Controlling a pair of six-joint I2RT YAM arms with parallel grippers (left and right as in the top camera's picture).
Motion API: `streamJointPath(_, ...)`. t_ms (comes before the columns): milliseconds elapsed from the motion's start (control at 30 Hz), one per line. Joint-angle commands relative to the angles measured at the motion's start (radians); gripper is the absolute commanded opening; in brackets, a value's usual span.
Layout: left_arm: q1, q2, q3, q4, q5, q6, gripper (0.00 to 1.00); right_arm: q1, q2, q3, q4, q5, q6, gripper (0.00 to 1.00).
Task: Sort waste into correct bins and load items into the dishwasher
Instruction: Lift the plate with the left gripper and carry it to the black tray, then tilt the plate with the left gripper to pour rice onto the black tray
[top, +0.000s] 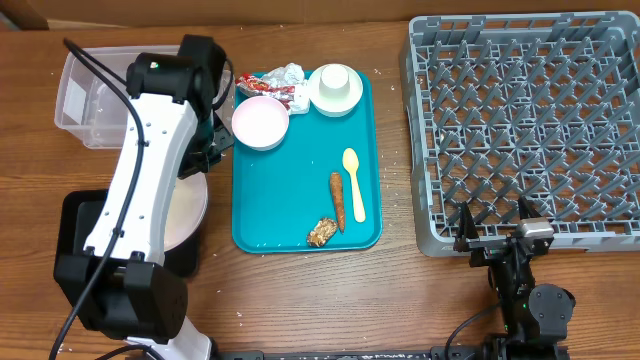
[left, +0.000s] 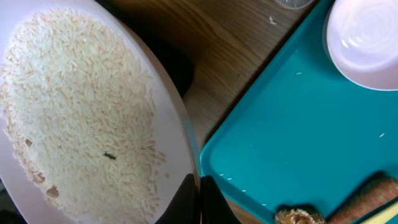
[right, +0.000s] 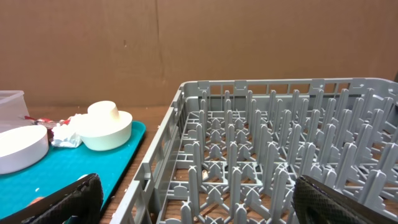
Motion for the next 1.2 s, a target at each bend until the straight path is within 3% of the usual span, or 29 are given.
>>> streamJointPath(0, 0.035, -0.023, -0.063, 0.040, 0.080, 0.081, 0.04, -0.007, -0.009, -0.011, 0.005, 0.010, 0.008, 1.00)
streamJointPath(233, 0.153, -0.023, -0.174, 0.121, 0.226, 0.178, 0.04, -0.007, -0.009, -0.011, 0.005, 0.010, 0.008, 1.00)
streamJointPath(800, 0.347, -0.023, -0.180, 0.159, 0.521, 0.459, 0.04, -0.007, -0.009, -0.011, 0.005, 0.010, 0.008, 1.00)
streamJointPath(1167, 0.455, -0.023, -0.180, 0.142, 0.654, 0.533, 0.04, -0.007, -0.009, -0.011, 0.005, 0.010, 0.008, 1.00)
